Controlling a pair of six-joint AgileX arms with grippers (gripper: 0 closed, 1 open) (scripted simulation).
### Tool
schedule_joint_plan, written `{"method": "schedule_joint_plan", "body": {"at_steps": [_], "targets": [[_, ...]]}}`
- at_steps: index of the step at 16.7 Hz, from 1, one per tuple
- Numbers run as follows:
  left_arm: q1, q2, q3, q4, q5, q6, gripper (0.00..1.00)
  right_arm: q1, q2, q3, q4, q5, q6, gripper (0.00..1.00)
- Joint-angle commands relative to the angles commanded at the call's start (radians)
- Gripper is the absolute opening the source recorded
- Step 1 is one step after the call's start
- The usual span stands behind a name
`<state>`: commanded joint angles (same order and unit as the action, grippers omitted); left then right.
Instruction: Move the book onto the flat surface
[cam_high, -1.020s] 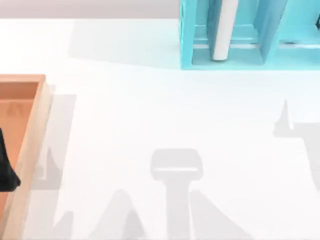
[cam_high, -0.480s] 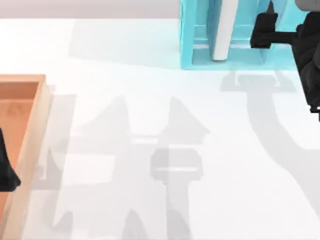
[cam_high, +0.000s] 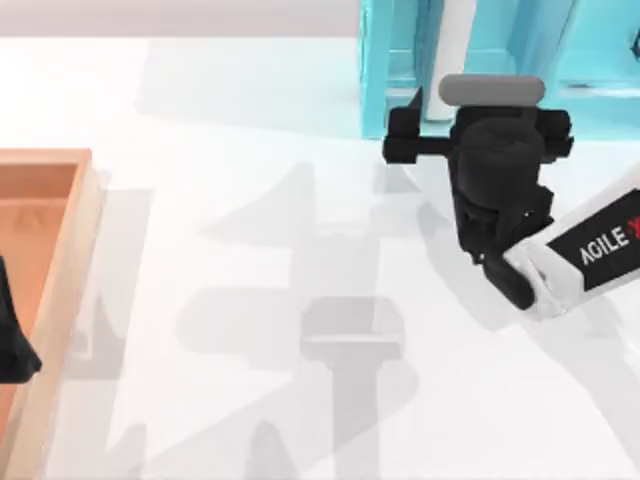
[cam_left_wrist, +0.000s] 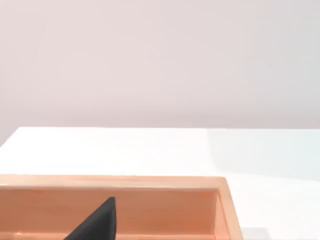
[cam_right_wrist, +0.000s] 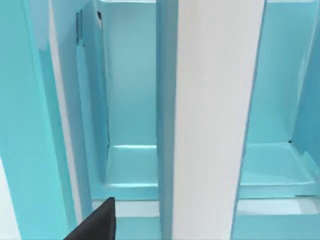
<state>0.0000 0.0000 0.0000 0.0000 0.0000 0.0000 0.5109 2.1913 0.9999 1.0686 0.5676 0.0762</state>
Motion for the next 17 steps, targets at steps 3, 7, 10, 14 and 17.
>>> {"method": "schedule_joint_plan", "body": {"at_steps": [3,7,10,14,17], "targets": [[0.0,0.0,0.0,0.0,0.0,0.0,1.0,0.011,0.043,0.025,0.02,0.012,0.005,1.0],[0.0,0.0,0.0,0.0,0.0,0.0,1.0,0.006,0.041,0.021,0.017,0.01,0.004,1.0],[0.0,0.0,0.0,0.0,0.0,0.0,1.0,-0.002,0.063,0.06,0.001,-0.001,0.003,1.0],[0.0,0.0,0.0,0.0,0.0,0.0,1.0,-0.036,0.151,0.22,-0.063,-0.033,-0.003,1.0],[0.0,0.0,0.0,0.0,0.0,0.0,1.0,-0.07,0.224,0.36,-0.127,-0.066,-0.008,1.0]]}}
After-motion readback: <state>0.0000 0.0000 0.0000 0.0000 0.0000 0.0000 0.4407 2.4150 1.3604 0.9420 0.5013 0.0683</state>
